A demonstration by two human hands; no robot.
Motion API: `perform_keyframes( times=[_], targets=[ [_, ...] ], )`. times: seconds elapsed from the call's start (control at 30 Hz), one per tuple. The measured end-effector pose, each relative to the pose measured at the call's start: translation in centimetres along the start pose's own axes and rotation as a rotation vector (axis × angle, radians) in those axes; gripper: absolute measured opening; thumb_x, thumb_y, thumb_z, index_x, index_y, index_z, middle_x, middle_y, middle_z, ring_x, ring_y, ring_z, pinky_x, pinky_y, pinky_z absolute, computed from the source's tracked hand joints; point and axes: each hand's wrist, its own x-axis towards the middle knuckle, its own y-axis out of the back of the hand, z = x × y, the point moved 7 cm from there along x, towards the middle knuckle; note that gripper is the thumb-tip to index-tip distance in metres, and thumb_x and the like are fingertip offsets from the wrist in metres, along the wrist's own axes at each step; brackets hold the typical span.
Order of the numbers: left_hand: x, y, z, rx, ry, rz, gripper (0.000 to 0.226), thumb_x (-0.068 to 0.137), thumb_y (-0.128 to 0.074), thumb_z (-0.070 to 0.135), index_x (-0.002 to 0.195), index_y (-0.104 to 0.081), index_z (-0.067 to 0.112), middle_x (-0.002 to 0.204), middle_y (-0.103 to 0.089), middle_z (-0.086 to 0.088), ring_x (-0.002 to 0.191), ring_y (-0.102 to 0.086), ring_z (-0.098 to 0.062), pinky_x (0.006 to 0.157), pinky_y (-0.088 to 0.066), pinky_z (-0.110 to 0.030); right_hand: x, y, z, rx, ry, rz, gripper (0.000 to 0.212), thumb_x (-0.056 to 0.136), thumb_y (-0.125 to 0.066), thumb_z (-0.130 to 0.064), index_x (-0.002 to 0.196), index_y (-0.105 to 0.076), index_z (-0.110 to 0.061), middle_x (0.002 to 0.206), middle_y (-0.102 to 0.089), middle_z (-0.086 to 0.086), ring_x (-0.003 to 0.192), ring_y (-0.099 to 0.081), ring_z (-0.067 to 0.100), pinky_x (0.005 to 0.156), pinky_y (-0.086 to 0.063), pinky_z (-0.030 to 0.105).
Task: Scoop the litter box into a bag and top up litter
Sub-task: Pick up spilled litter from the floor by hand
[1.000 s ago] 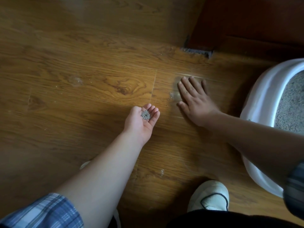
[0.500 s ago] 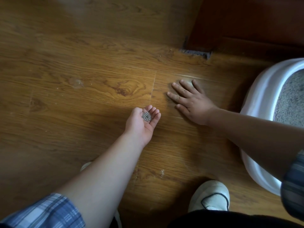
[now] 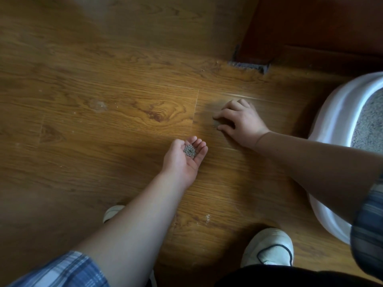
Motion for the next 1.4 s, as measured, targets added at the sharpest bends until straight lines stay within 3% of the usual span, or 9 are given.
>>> perform_keyframes(
  times=[0.27, 0.6, 0.7, 0.87, 0.97, 1.03, 1.13, 1.2, 1.4],
  targets=[
    [0.3, 0.0, -0.1, -0.006, 0.009, 0.005, 0.028, 0.094, -0.038, 0.011, 0.083, -0.062, 0.002, 0.077, -0.065, -0.011, 0.073, -0.066, -0.023, 0.072, -0.060, -0.032, 0.1, -0.1, -0.1, 0.040, 0.020, 0.131, 0.007, 0.084, -0.076, -0.029, 0.088, -0.074, -0.023, 0.093, -0.062, 0.000, 0.090, -0.052, 0.028, 0.084, -0.041, 0.043],
    [0.1, -0.5, -0.3, 0.026, 0.013, 0.018, 0.029, 0.094, -0.037, 0.012, 0.086, -0.063, 0.001, 0.079, -0.065, -0.013, 0.074, -0.067, -0.024, 0.073, -0.060, -0.033, 1.3, -0.9, -1.4, -0.126, 0.028, 0.058, 0.013, 0.096, -0.056, -0.025, 0.093, -0.066, -0.017, 0.098, -0.060, 0.007, 0.096, -0.052, 0.033, 0.087, -0.042, 0.045],
    [0.3, -0.8, -0.7, 0.042, 0.012, 0.012, 0.030, 0.094, -0.036, 0.012, 0.088, -0.063, 0.000, 0.081, -0.065, -0.014, 0.076, -0.066, -0.024, 0.072, -0.060, -0.033, 0.5, -0.2, -2.5, -0.011, -0.030, 0.084, 0.009, 0.093, -0.054, -0.020, 0.088, -0.061, -0.018, 0.095, -0.057, 0.008, 0.093, -0.051, 0.033, 0.086, -0.045, 0.048],
    [0.3, -1.5, -2.3, 0.032, 0.056, -0.027, 0.034, 0.102, -0.035, 0.022, 0.085, -0.061, 0.007, 0.078, -0.066, -0.012, 0.070, -0.066, -0.023, 0.062, -0.057, -0.032, -4.5, 0.9, -6.9, 0.252, 0.126, 0.151, 0.012, 0.088, -0.059, -0.025, 0.085, -0.069, -0.018, 0.084, -0.058, 0.002, 0.078, -0.053, 0.027, 0.074, -0.046, 0.038],
    [0.2, -1.9, -3.3, 0.068, 0.093, -0.052, 0.030, 0.099, -0.038, 0.020, 0.086, -0.063, 0.007, 0.090, -0.068, -0.013, 0.085, -0.068, -0.025, 0.081, -0.056, -0.035, -6.2, -0.6, -7.4, 0.214, 0.175, 0.110, 0.016, 0.088, -0.062, -0.028, 0.085, -0.076, -0.022, 0.091, -0.066, -0.003, 0.078, -0.050, 0.024, 0.071, -0.048, 0.045],
    [0.0, -2.0, -3.8, 0.055, 0.120, -0.076, 0.027, 0.098, -0.039, 0.018, 0.091, -0.063, 0.006, 0.099, -0.066, -0.016, 0.095, -0.066, -0.027, 0.089, -0.054, -0.035, -6.4, -0.9, -6.8, 0.201, 0.183, 0.106, 0.022, 0.091, -0.058, -0.029, 0.091, -0.079, -0.023, 0.095, -0.068, -0.002, 0.079, -0.049, 0.024, 0.072, -0.048, 0.046],
    [-0.3, -2.0, -3.8, 0.019, 0.111, -0.092, 0.029, 0.099, -0.038, 0.017, 0.097, -0.064, 0.004, 0.094, -0.070, -0.016, 0.082, -0.070, -0.025, 0.068, -0.059, -0.031, -6.5, -0.1, -6.6, 0.178, 0.257, 0.143, 0.027, 0.092, -0.058, -0.017, 0.112, -0.076, -0.019, 0.103, -0.069, 0.000, 0.081, -0.051, 0.026, 0.077, -0.049, 0.042],
    [-0.2, -1.9, -3.4, -0.002, 0.097, -0.083, 0.031, 0.099, -0.037, 0.017, 0.102, -0.064, 0.001, 0.093, -0.072, -0.018, 0.081, -0.070, -0.026, 0.064, -0.059, -0.032, -6.4, 0.5, -6.2, 0.160, 0.272, 0.149, 0.036, 0.089, -0.058, -0.010, 0.122, -0.072, -0.017, 0.104, -0.065, 0.004, 0.082, -0.051, 0.027, 0.081, -0.047, 0.038],
    [0.1, -1.0, -1.6, 0.054, 0.038, -0.009, 0.029, 0.095, -0.038, 0.010, 0.091, -0.064, -0.001, 0.087, -0.066, -0.014, 0.082, -0.067, -0.025, 0.077, -0.059, -0.034, -5.2, 0.5, -0.4, -0.217, -0.140, 0.048, 0.054, 0.100, -0.044, -0.036, 0.150, -0.040, -0.017, 0.127, -0.053, 0.007, 0.109, -0.048, 0.031, 0.097, -0.042, 0.048]
  ],
)
